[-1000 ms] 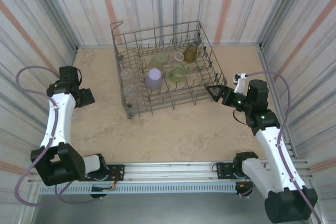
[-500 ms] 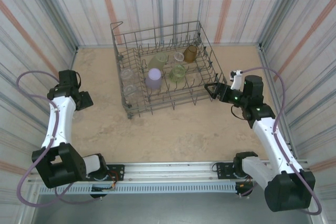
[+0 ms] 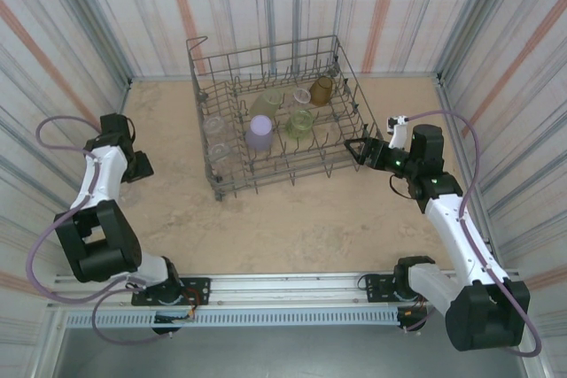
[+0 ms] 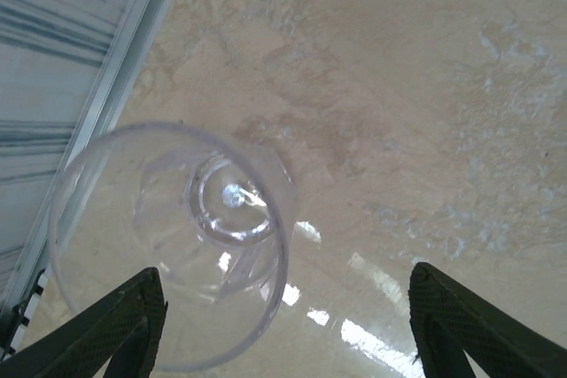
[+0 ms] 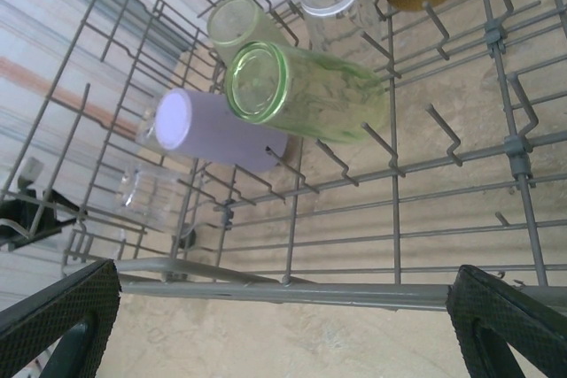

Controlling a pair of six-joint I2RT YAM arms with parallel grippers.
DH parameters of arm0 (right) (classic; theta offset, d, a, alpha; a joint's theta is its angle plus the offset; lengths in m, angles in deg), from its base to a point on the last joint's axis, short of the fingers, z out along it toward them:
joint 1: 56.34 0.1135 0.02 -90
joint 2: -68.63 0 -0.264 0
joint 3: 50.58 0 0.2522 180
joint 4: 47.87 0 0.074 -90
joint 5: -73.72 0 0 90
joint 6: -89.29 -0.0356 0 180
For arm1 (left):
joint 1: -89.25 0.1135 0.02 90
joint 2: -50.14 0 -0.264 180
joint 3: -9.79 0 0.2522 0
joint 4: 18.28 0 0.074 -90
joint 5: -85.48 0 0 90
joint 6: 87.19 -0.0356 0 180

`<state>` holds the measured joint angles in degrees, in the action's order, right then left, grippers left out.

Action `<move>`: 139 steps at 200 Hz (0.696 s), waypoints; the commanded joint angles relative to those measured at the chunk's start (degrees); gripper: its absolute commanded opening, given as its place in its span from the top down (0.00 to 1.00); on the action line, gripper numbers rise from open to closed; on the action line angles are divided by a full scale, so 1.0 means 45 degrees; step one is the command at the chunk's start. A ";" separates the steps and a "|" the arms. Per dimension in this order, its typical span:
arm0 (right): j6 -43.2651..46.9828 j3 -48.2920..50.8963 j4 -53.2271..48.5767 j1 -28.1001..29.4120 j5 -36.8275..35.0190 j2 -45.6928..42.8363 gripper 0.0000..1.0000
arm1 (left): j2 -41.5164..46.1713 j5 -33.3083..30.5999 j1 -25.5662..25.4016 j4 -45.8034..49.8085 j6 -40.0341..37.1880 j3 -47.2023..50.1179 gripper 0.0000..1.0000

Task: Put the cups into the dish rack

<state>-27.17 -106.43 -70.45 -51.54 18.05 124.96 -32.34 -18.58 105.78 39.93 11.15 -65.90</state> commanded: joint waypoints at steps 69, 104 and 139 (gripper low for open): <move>0.0377 -0.0176 0.0008 0.0058 0.0158 0.0020 0.01 | -0.1518 -0.0738 0.0037 -0.0702 -0.0181 -0.0241 0.56; 0.0176 -0.0381 -0.0153 0.0019 0.0144 -0.0209 0.01 | -0.1347 -0.0566 0.0042 -0.0608 -0.0034 -0.0391 0.86; -0.0395 -0.0858 -0.0744 0.0088 0.0187 -0.0590 0.01 | -0.0551 -0.0285 0.0038 0.0038 0.0137 -0.0632 1.00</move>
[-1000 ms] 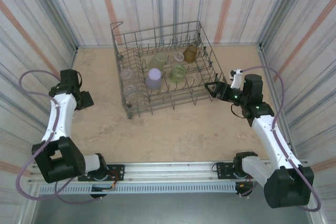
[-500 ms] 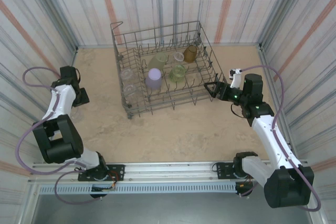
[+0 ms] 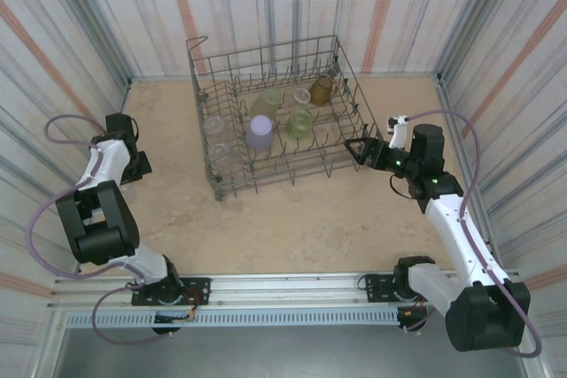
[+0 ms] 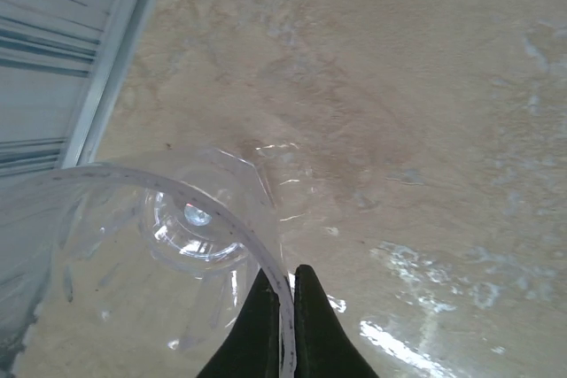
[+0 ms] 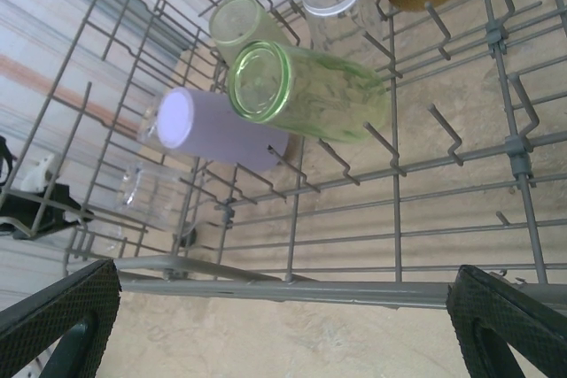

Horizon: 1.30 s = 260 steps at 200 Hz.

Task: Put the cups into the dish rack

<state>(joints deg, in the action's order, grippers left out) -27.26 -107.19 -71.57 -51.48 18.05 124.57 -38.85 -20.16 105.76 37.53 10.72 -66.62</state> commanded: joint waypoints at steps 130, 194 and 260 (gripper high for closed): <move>-0.2739 -0.1913 -0.2433 0.2347 -0.2021 -0.2324 0.01 | 0.4567 0.4896 0.0052 0.0387 0.1396 -0.1505 1.00; -0.2946 -0.3060 -0.1852 0.3798 -0.2464 -0.0506 0.01 | 0.4694 0.7517 0.0059 -0.0276 0.2584 -0.2840 1.00; -0.2947 -0.4335 -0.1091 0.4476 -0.2104 0.1406 0.01 | 0.5869 0.9797 0.0048 -0.2460 0.4374 -0.2029 1.00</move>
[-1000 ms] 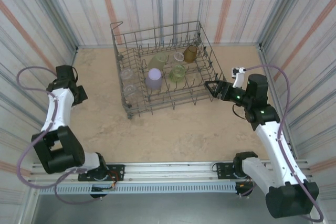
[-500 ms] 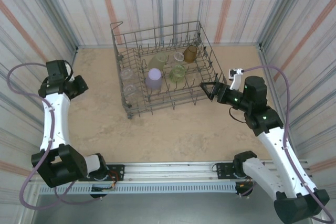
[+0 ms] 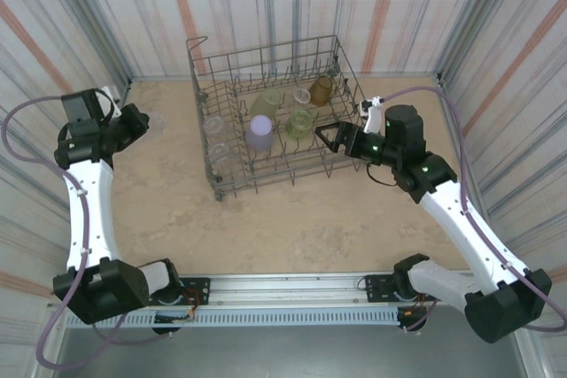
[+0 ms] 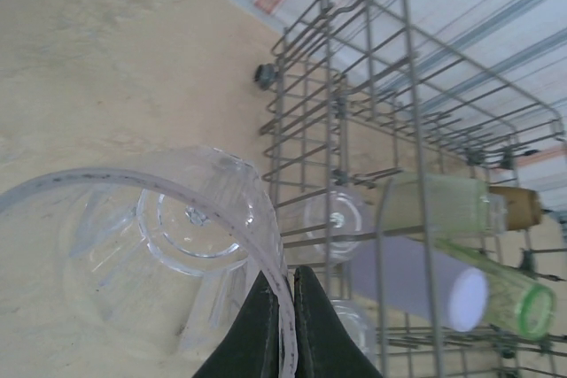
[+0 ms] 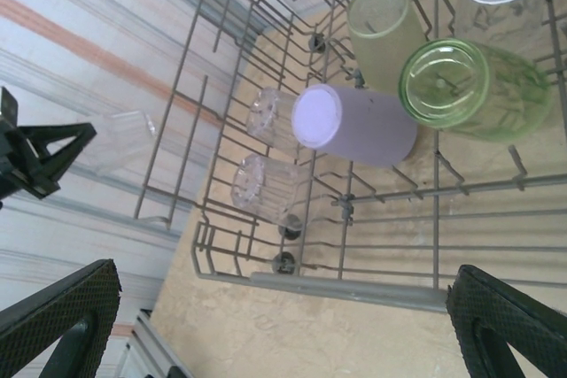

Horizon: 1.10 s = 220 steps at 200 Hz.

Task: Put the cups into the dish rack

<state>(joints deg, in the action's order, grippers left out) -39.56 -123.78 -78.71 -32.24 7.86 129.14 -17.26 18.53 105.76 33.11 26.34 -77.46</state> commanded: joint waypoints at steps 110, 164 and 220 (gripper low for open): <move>-0.0826 -0.3070 0.2250 0.1369 0.1790 0.3835 0.01 | 0.2400 0.4569 0.0052 -0.6916 0.4092 0.2479 1.00; -0.1438 -0.4290 0.3685 0.1705 0.2807 0.5300 0.01 | 0.2716 0.5074 -0.0547 -0.9301 0.5421 0.3034 1.00; -0.1930 -0.6716 0.4685 0.1680 0.4862 0.7664 0.01 | 0.2275 0.4801 -0.2655 -1.1170 0.5237 0.3191 1.00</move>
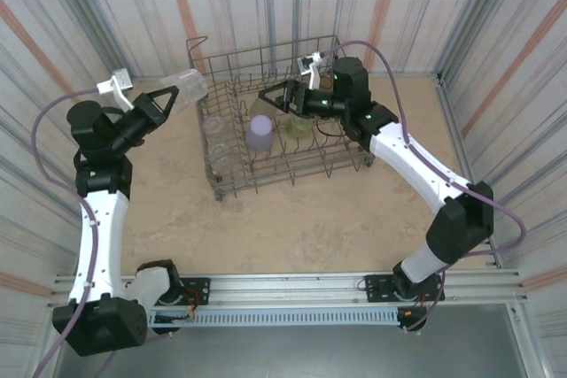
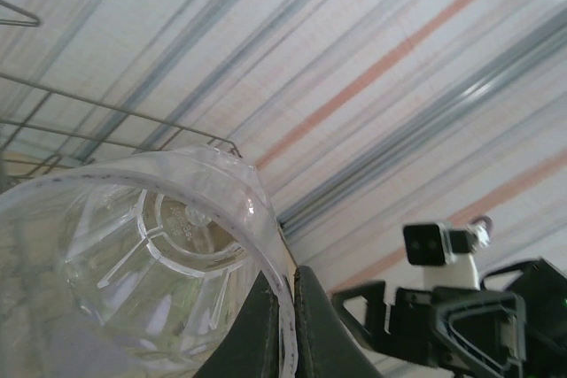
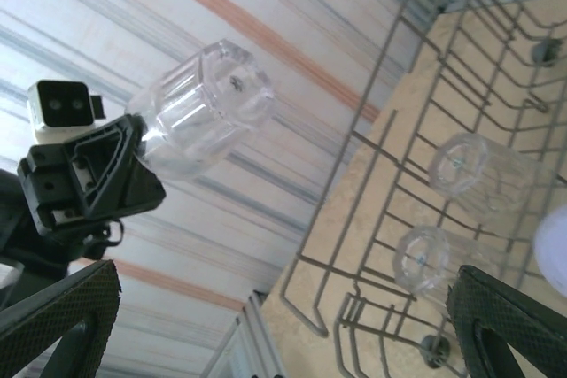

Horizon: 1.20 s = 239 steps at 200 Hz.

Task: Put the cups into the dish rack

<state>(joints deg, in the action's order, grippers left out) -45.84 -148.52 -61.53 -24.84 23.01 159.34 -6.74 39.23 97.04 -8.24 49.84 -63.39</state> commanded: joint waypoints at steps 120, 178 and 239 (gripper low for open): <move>-0.4757 -0.3901 0.6442 -0.0479 0.4744 0.4605 0.01 | -0.2271 0.1125 -0.2317 -0.5441 -0.0824 -0.0249 1.00; -0.5300 -0.4631 0.6555 -0.0371 0.4866 0.5230 0.01 | -0.2793 0.1245 -0.2395 -0.6173 -0.0474 -0.0256 1.00; -0.5231 -0.4645 0.6287 -0.0498 0.4332 0.5558 0.01 | -0.3051 0.1072 -0.2620 -0.6826 0.0213 -0.0320 1.00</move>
<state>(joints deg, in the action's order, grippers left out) -68.24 -168.02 -33.58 -26.87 43.18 183.17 -20.40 43.51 86.16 -34.36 49.67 -63.30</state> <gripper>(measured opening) 0.989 0.071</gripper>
